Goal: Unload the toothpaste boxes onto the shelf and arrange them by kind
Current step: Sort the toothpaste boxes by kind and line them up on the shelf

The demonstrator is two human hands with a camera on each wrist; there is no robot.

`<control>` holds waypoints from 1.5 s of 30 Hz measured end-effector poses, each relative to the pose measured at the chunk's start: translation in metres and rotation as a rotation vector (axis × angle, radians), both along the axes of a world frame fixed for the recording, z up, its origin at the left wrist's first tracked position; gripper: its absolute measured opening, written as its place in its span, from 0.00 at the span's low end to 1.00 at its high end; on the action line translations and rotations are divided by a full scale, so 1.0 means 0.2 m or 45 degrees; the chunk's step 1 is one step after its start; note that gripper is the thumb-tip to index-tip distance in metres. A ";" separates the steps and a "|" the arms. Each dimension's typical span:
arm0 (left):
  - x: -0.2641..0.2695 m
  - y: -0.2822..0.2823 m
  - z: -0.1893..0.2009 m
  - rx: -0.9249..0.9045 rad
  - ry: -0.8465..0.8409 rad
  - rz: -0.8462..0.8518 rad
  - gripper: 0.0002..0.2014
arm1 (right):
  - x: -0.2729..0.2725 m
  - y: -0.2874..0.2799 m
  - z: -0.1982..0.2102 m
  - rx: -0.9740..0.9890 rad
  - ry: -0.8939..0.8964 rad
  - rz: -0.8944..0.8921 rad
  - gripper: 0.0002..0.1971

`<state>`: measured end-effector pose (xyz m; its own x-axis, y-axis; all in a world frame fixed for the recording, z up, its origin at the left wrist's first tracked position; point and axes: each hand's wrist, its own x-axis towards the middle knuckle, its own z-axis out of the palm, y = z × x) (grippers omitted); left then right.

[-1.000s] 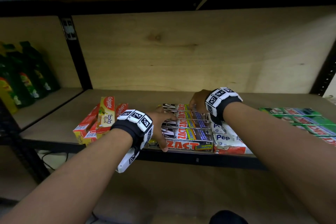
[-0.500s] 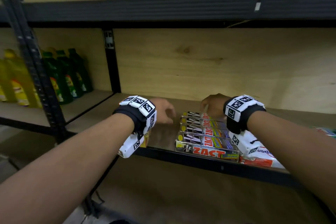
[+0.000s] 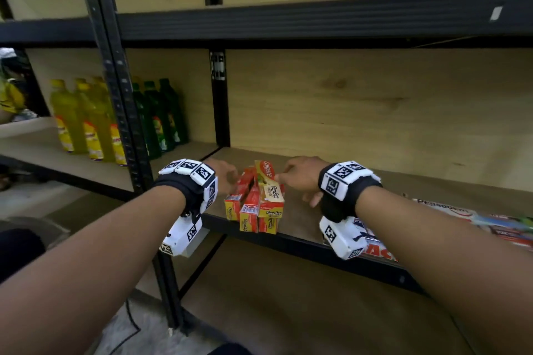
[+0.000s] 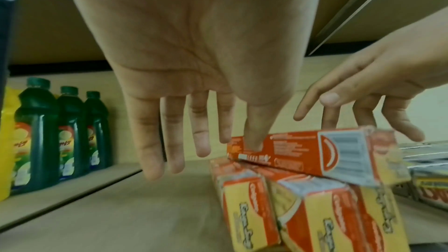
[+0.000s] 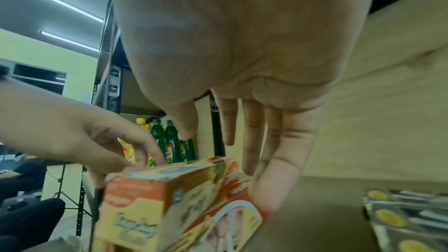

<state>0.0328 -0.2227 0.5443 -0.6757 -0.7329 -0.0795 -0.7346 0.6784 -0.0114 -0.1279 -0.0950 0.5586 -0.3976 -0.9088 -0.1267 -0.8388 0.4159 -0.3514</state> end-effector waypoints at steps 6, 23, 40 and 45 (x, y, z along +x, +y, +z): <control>-0.03 -0.04 -0.13 0.104 0.056 0.033 0.32 | 0.10 -0.12 -0.10 0.006 -0.029 0.001 0.33; -0.06 -0.17 -0.21 0.251 0.299 0.160 0.19 | 0.08 -0.22 -0.17 -0.008 -0.234 -0.097 0.28; 0.08 -0.42 -0.20 0.122 0.112 0.497 0.20 | 0.10 -0.22 -0.15 -0.036 -0.496 -0.169 0.21; 0.13 -0.49 -0.21 0.159 0.123 0.497 0.18 | 0.13 -0.30 -0.15 -0.175 -0.725 -0.244 0.17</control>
<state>0.0594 -0.3214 0.5017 -0.3580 -0.9241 -0.1337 -0.9304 0.3409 0.1348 -0.1023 -0.1540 0.5295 -0.4597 -0.8510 -0.2540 -0.4188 0.4600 -0.7830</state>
